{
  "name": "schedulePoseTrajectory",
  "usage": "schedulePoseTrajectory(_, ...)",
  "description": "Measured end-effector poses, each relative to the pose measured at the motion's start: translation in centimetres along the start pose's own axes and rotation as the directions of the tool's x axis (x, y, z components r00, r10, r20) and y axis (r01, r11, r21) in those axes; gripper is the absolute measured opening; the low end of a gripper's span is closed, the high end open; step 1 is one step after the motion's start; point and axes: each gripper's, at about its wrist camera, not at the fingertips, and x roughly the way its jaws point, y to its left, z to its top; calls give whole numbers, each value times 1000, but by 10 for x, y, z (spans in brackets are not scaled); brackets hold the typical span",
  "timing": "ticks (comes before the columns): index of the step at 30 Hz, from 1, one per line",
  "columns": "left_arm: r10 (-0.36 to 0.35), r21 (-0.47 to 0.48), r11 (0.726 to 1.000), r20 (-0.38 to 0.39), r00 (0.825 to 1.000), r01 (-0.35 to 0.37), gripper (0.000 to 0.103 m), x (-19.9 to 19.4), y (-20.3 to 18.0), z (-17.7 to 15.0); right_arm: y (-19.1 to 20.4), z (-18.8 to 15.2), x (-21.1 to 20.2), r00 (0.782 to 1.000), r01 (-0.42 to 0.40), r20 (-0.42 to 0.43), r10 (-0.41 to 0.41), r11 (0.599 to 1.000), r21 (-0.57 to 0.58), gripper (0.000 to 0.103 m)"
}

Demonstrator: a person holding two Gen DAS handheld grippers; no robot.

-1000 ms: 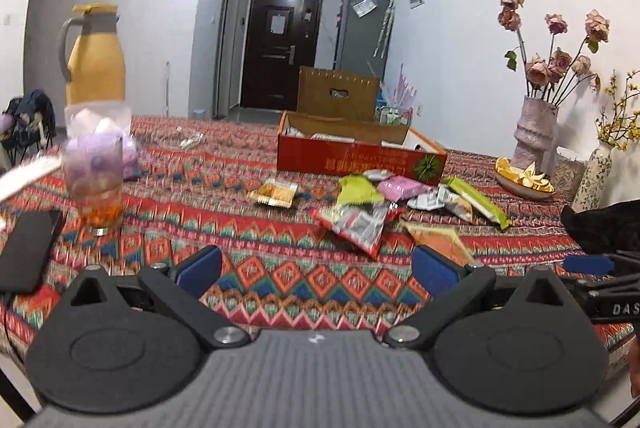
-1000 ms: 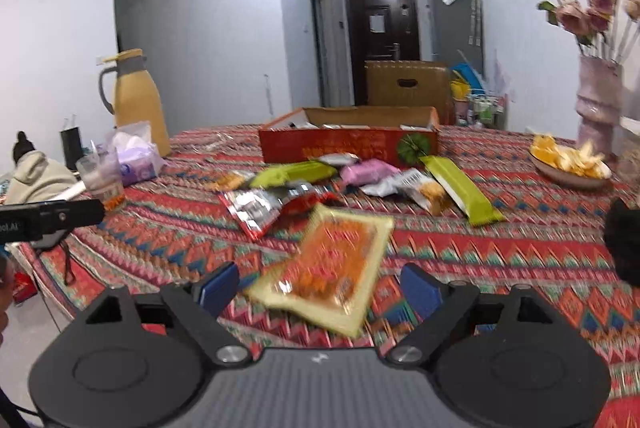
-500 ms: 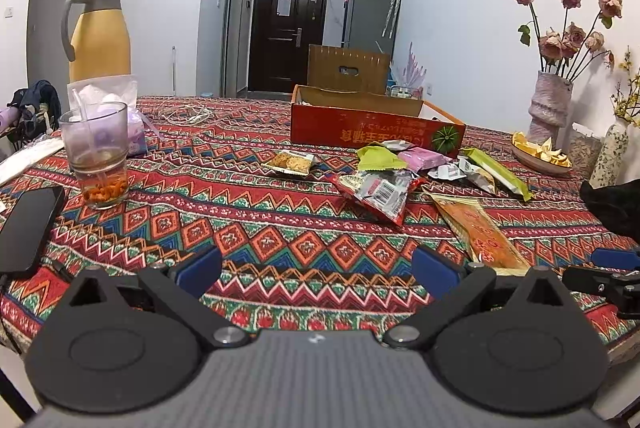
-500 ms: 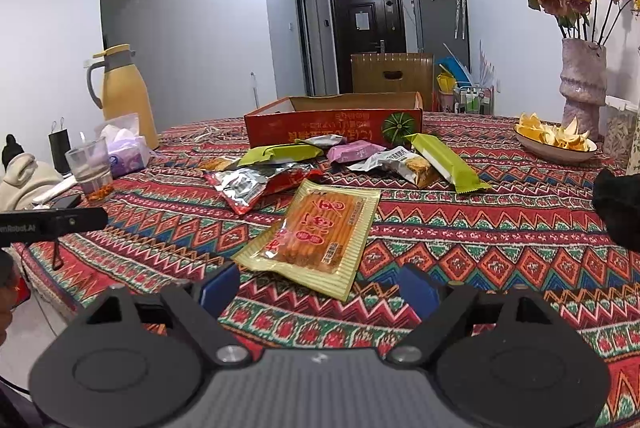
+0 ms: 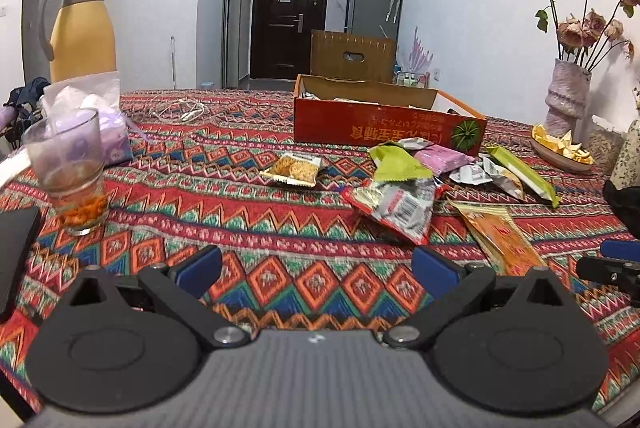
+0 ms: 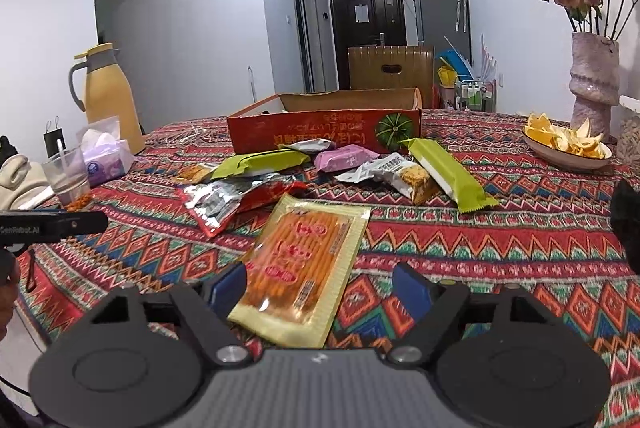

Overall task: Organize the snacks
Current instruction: 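Move both open tools back to the snack pile, then grasp a pumpkin-seed oat crisp packet with the left tool while the right grasps another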

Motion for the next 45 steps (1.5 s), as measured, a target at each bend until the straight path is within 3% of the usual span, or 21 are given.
schedulePoseTrajectory(19, 23, 55, 998, -33, 999, -21, 102, 98, 17, 55, -47, 60, 96, 996, 37, -84, -36, 999, 5, 71)
schedulePoseTrajectory(27, 17, 69, 998, -102, 995, -10, 97, 156, 28, 78, -72, 82, 154, 988, 53, -145, -47, 998, 37, 68)
schedulePoseTrajectory(34, 3, 77, 997, -144, 990, 8, 93, 195, 33, 84, -88, 92, 185, 985, 90, -150, -89, 996, 2, 68)
schedulePoseTrajectory(40, -23, 32, 999, -208, 978, 31, 81, 219, 43, 82, -96, 101, 199, 985, 90, -142, -96, 995, -45, 68)
schedulePoseTrajectory(43, -19, 45, 999, -198, 980, 29, 72, 219, 41, 81, -98, 103, 204, 988, 77, -133, -84, 995, -58, 72)
schedulePoseTrajectory(45, -9, 63, 998, -190, 982, 22, 48, 218, 39, 80, -99, 103, 209, 988, 67, -133, -75, 996, -64, 71)
